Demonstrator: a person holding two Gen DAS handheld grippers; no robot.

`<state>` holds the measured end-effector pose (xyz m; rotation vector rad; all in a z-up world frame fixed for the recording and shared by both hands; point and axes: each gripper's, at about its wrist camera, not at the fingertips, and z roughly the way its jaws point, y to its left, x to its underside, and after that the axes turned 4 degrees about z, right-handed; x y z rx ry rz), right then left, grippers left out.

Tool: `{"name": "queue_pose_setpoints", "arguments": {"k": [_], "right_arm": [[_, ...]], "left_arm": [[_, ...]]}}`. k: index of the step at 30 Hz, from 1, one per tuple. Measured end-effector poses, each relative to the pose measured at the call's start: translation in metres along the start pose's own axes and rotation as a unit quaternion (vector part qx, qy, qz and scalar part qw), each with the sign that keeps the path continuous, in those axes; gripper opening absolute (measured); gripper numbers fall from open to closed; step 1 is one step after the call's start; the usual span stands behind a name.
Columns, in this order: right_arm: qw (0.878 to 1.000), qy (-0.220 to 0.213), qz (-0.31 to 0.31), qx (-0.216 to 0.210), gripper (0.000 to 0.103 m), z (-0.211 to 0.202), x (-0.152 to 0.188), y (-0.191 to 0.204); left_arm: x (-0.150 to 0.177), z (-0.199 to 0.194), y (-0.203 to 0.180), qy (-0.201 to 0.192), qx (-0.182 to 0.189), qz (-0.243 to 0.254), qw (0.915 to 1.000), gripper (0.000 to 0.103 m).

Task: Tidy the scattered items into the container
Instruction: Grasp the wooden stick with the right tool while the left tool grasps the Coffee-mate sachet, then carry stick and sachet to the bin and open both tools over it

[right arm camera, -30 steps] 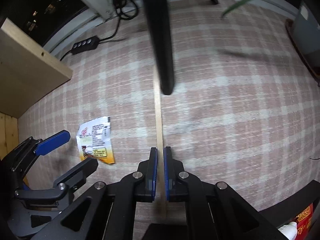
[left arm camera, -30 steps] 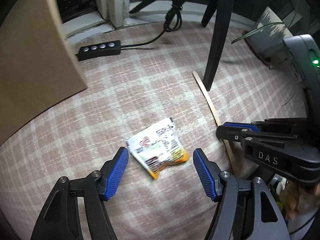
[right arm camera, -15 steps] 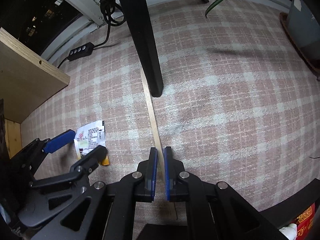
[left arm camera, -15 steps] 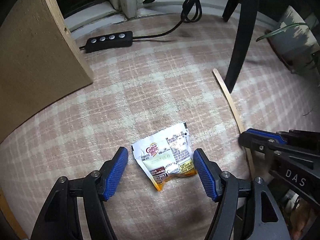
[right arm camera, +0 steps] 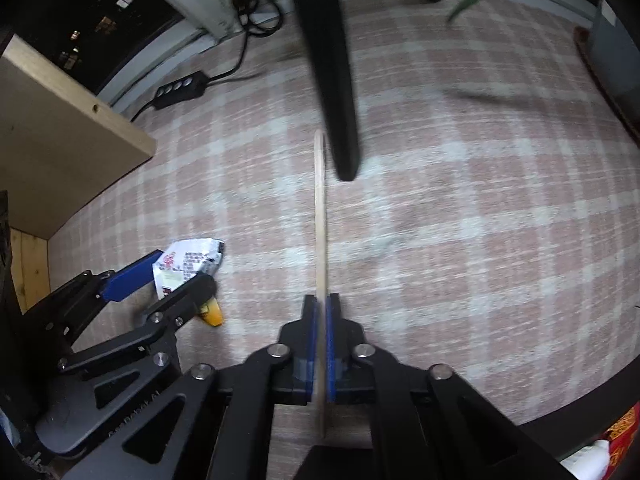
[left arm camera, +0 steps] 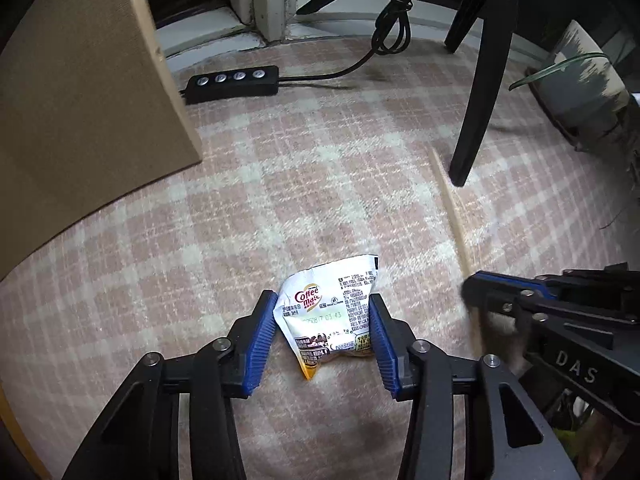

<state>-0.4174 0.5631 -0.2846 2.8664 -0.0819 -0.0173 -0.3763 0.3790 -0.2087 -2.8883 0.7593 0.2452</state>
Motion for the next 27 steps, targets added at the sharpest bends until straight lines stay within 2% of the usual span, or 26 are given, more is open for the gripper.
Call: {"name": "queue_pose_setpoints", "arguments": {"k": [9,12,17,18,20,21,24,27], "right_arm": [[1.0,-0.01,-0.006,-0.026,0.002,-0.015,0.007,0.0],[0.999,-0.014,-0.014,-0.037,0.002,-0.014,0.0,0.03],[0.998,-0.023,-0.033,-0.056,0.002,-0.041,0.005,0.04],[0.997,-0.024,-0.036,-0.059,0.002,-0.042,0.024,0.043],[0.996,-0.03,-0.046,-0.063,0.002,-0.062,0.048,0.043],[0.996,-0.034,-0.05,-0.063,0.002,-0.066,0.069,0.082],[0.995,-0.046,-0.057,-0.066,0.002,-0.089,0.084,0.111],[0.994,-0.061,-0.06,-0.069,0.001,-0.118,0.11,0.092]], "left_arm": [[0.026,-0.029,0.024,-0.018,0.0,-0.021,0.9996,0.048],[0.035,-0.047,0.043,-0.029,0.002,-0.031,0.9991,0.048],[0.052,-0.096,0.065,-0.06,-0.001,-0.029,0.9978,0.048],[0.065,-0.105,0.083,-0.064,-0.001,-0.025,0.9976,0.048],[0.079,-0.128,0.095,-0.077,-0.002,-0.016,0.9969,0.048],[0.086,-0.14,0.099,-0.083,-0.002,-0.012,0.9965,0.048],[0.099,-0.168,0.081,-0.101,0.004,0.003,0.9949,0.048],[0.115,-0.187,0.057,-0.112,0.009,0.03,0.9932,0.048]]}}
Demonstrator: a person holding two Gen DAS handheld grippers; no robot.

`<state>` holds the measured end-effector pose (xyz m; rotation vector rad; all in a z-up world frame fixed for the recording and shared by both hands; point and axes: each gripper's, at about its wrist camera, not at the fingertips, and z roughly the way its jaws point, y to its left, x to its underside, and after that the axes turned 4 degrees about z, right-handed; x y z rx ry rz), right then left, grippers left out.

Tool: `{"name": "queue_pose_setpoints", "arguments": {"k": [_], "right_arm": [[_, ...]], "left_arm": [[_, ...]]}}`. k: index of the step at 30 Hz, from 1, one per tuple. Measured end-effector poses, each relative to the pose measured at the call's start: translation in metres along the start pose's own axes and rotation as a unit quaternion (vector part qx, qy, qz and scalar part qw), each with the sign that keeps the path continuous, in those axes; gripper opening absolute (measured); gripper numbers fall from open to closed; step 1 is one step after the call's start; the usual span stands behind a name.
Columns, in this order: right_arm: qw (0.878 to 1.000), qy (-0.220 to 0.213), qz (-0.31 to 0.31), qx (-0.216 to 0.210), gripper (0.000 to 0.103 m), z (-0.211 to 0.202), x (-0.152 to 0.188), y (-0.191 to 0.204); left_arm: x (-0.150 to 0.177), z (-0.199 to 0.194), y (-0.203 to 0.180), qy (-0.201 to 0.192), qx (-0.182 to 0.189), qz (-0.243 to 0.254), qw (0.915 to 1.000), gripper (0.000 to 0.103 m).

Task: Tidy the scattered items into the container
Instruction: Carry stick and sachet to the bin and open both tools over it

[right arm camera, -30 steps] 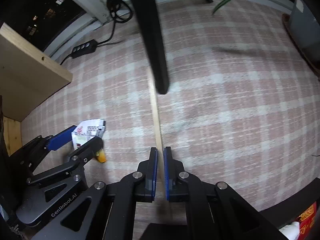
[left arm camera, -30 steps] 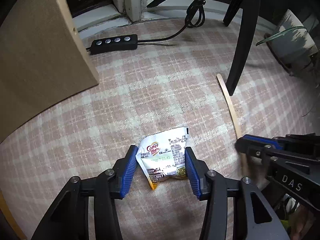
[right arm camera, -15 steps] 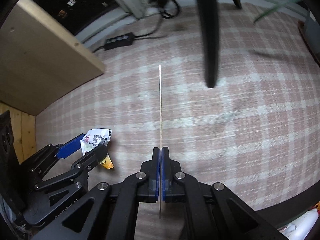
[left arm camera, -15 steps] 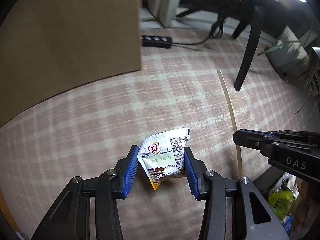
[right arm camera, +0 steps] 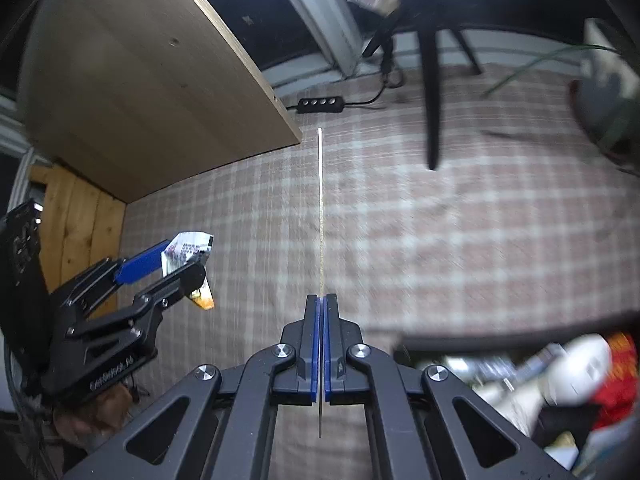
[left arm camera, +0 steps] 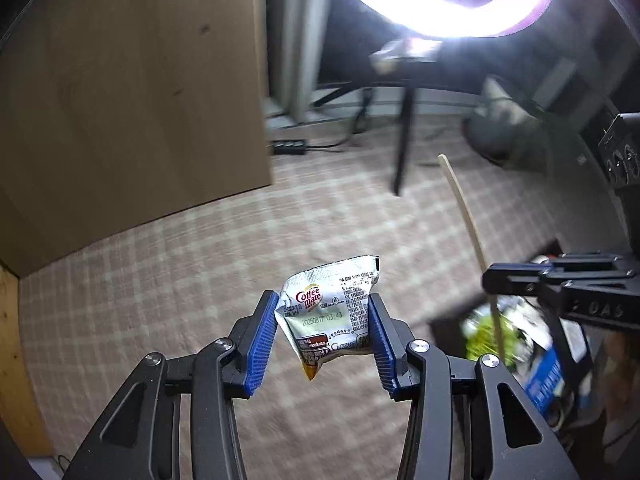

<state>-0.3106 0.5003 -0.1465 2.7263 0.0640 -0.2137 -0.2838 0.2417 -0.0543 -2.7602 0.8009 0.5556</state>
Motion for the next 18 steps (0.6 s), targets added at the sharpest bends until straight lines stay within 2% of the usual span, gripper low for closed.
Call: {"name": "queue_pose_setpoints", "arguments": {"k": [4,7,10,18], "right_arm": [[1.0,-0.011,0.009,0.003,0.001,-0.029,0.031,-0.025],[0.999,-0.021,0.03,0.013,0.001,-0.064,0.073,-0.059],[0.998,-0.032,0.055,0.018,0.001,-0.081,0.103,-0.09],[0.987,-0.046,0.151,0.041,0.001,-0.111,0.188,-0.189]], "left_arm": [[0.014,-0.009,-0.058,-0.003,0.024,0.044,0.9987,0.048],[0.026,-0.013,-0.105,0.0,0.045,0.08,0.9958,0.048],[0.038,-0.008,-0.154,0.008,0.067,0.109,0.9918,0.048],[0.085,-0.003,-0.268,0.028,0.115,0.185,0.9755,0.048]]}}
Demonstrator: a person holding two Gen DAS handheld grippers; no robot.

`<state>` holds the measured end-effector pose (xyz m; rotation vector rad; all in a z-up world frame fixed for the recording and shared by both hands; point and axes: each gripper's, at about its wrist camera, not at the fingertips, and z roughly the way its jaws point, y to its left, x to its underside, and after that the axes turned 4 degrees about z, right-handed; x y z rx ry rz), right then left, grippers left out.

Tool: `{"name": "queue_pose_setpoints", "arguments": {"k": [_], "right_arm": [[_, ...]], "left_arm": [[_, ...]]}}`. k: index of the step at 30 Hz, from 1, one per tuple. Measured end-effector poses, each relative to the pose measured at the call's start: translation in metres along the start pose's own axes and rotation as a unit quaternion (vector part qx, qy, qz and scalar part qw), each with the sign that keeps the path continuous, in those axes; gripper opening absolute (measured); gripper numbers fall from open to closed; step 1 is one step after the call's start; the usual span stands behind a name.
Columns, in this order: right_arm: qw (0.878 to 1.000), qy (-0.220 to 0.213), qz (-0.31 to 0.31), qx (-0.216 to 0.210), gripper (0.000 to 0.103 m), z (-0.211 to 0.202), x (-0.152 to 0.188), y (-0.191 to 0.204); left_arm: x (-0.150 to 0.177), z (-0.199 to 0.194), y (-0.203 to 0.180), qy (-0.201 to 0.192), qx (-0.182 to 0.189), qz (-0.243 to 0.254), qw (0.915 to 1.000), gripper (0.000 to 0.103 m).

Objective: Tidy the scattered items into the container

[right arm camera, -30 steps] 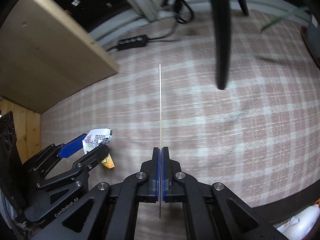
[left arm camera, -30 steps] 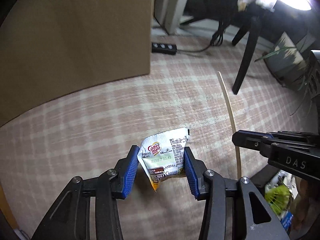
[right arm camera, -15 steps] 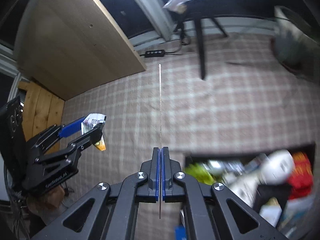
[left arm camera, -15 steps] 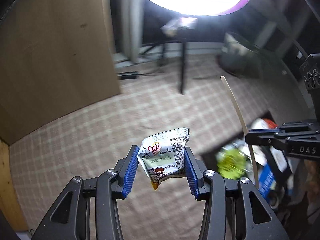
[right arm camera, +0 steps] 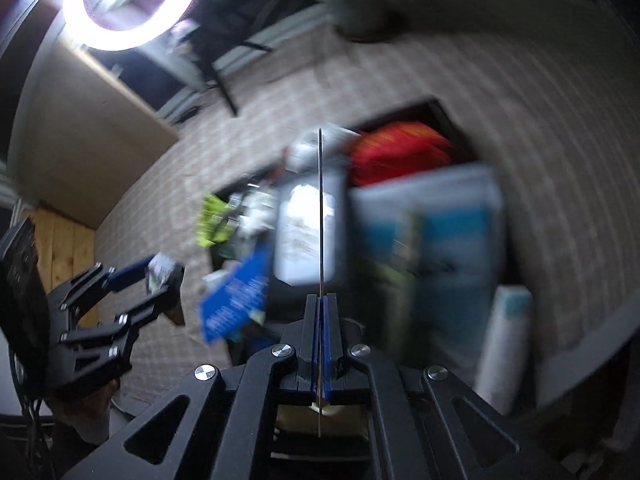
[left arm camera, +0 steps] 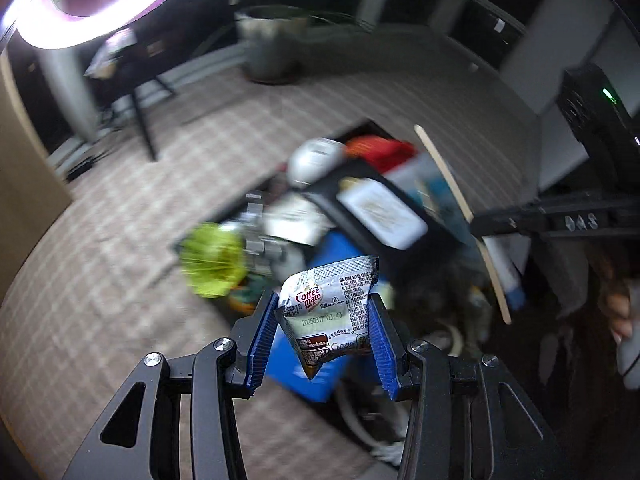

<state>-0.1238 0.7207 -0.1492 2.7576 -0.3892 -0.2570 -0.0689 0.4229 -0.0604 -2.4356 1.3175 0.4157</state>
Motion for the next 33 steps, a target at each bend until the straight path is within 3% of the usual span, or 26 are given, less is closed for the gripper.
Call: {"name": "queue_pose_setpoints", "arguments": {"k": [8,14,22,26,29,33], "right_arm": [[0.999,-0.007,0.023,0.029,0.001,0.003,0.018,-0.051],[0.999,0.002,0.028,0.028,0.001,0.016,0.019,-0.067],[0.999,0.006,0.032,0.026,0.003,0.019,0.017,-0.082],[0.999,0.008,0.027,0.043,0.008,0.016,0.014,-0.083],[0.999,0.002,0.026,0.043,0.022,0.012,0.014,-0.082],[0.999,-0.002,0.019,0.041,0.023,0.007,0.017,-0.077]], "left_arm": [[-0.004,0.037,-0.1,0.016,0.01,0.075,0.997,0.048],[-0.011,0.062,-0.143,0.026,0.0,0.103,0.9944,0.048],[-0.023,0.073,-0.163,0.024,0.001,0.109,0.9937,0.051],[-0.028,0.074,-0.162,0.027,0.004,0.102,0.9944,0.056],[-0.027,0.07,-0.159,0.026,0.004,0.101,0.9945,0.057],[-0.026,0.062,-0.151,0.022,0.003,0.095,0.9953,0.057]]}}
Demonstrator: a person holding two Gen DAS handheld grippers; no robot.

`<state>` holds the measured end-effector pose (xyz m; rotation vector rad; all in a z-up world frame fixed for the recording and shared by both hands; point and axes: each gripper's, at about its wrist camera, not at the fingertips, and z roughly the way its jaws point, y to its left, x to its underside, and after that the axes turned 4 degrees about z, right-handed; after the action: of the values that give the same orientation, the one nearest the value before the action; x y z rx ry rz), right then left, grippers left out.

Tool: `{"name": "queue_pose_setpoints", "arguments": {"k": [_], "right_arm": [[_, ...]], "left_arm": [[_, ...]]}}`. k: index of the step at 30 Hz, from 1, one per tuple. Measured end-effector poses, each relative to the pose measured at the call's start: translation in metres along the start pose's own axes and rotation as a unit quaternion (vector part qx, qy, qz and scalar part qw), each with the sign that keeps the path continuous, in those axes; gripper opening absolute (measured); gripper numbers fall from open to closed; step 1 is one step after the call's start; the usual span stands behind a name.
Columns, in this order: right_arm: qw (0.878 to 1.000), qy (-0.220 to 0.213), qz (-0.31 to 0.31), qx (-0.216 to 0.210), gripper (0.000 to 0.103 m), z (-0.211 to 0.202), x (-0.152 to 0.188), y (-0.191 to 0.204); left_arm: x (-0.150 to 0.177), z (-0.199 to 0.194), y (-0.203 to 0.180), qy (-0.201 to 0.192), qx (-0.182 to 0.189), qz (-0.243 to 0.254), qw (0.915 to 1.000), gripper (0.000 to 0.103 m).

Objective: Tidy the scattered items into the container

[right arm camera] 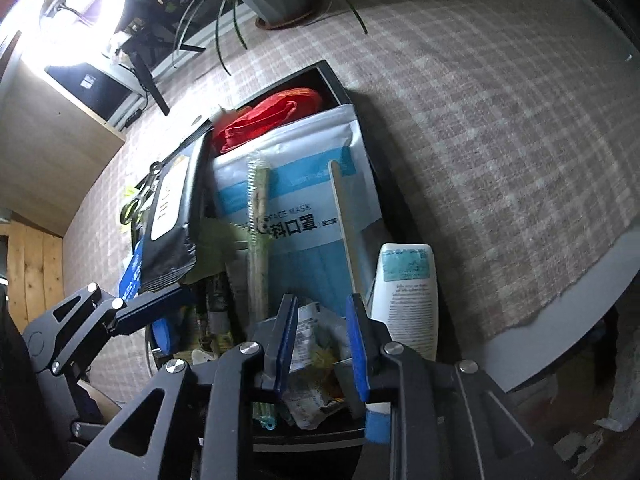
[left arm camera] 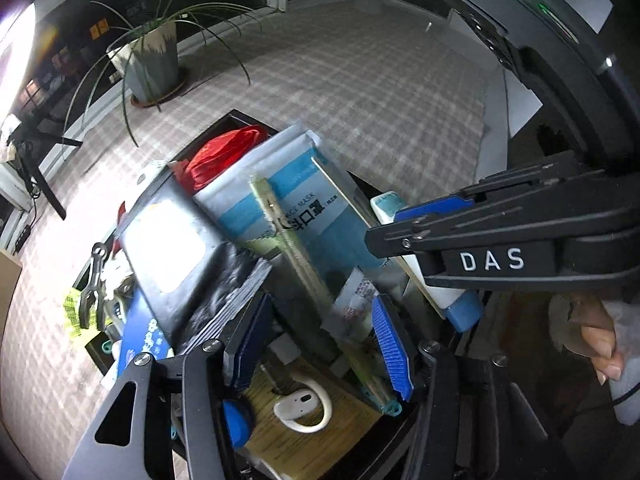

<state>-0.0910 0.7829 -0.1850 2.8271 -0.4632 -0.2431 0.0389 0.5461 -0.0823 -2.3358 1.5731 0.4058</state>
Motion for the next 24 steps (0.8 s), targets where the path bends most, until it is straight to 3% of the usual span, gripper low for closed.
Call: {"name": "queue_pose_setpoints", "arguments": {"k": [8,12,14,16,21,24], "right_arm": [[0.999,-0.017,-0.019,0.021,0.025,-0.009,0.016,0.022],[0.999,-0.03,-0.033,0.021,0.026,-0.016,0.029,0.044],[0.998,-0.038,-0.046,0.024,0.032,-0.019,0.033,0.057],[0.996,-0.057,-0.061,0.031,0.037,-0.023,0.042,0.076],[0.991,-0.092,-0.091,0.022,0.039,-0.029,0.065,0.123],[0.988,-0.11,-0.106,0.012,0.043,-0.03,0.077,0.153]], "left_arm": [[0.023,-0.025,0.03,-0.009,-0.022,-0.025,0.9994,0.057],[0.047,-0.046,0.053,-0.019,-0.051,-0.048,0.9974,0.057],[0.061,-0.058,0.067,-0.028,-0.067,-0.066,0.9951,0.057],[0.08,-0.074,0.082,-0.041,-0.083,-0.09,0.9916,0.058],[0.133,-0.114,0.12,-0.071,-0.109,-0.153,0.9796,0.061],[0.171,-0.143,0.143,-0.091,-0.143,-0.197,0.9656,0.063]]}}
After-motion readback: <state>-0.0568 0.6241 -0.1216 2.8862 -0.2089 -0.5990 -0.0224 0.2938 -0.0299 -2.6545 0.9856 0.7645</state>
